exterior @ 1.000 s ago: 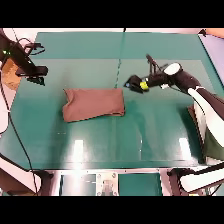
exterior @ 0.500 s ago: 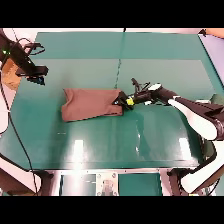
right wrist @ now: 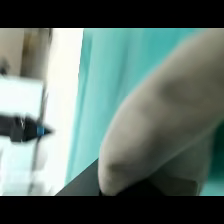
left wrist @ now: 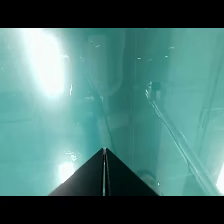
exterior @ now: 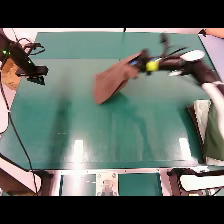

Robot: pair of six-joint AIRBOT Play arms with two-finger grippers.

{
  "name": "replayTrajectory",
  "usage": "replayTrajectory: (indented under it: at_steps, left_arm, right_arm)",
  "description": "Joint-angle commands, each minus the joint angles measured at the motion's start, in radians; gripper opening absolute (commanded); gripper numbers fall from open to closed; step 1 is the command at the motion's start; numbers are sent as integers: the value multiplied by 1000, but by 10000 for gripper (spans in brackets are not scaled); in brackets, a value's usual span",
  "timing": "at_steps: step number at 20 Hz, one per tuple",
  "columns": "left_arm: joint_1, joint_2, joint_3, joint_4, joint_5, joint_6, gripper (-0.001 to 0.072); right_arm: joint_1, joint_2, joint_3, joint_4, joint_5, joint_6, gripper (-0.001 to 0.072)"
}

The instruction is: Fold the shirts.

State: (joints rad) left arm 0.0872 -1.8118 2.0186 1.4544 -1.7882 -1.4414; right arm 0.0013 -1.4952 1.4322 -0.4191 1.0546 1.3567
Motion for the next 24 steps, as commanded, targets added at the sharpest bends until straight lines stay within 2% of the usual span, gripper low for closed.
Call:
replayTrajectory:
  at_steps: [1,3,6,9,12,14,16,19,21,24]
  left_arm:
    - [1,1,0,-13,13,1,26]
    - [1,1,0,-96,54,1,26]
    - [1,0,0,-223,99,0,26]
    - [1,0,0,-256,105,-2,26]
    - [1,0,0,-256,104,-2,26]
    - [1,0,0,-256,104,-2,27]
    - [1,0,0,-262,100,-1,27]
    - [1,0,0,-262,94,2,26]
    - [1,0,0,-262,94,2,26]
    - [1,0,0,-267,93,2,26]
  right_arm:
    - [-268,185,28,-149,70,103,16]
    - [-445,265,28,-204,98,110,16]
    - [-713,331,29,-211,134,110,17]
    - [-954,364,29,-219,201,109,16]
    - [-1123,380,28,-305,298,110,17]
    - [-1182,394,26,-435,365,161,16]
    - [-1201,443,6,-636,392,241,16]
    - [-1201,501,-35,-936,457,304,16]
    - [-1201,507,-104,-1030,494,316,17]
    - [-1201,507,-283,-1083,499,329,18]
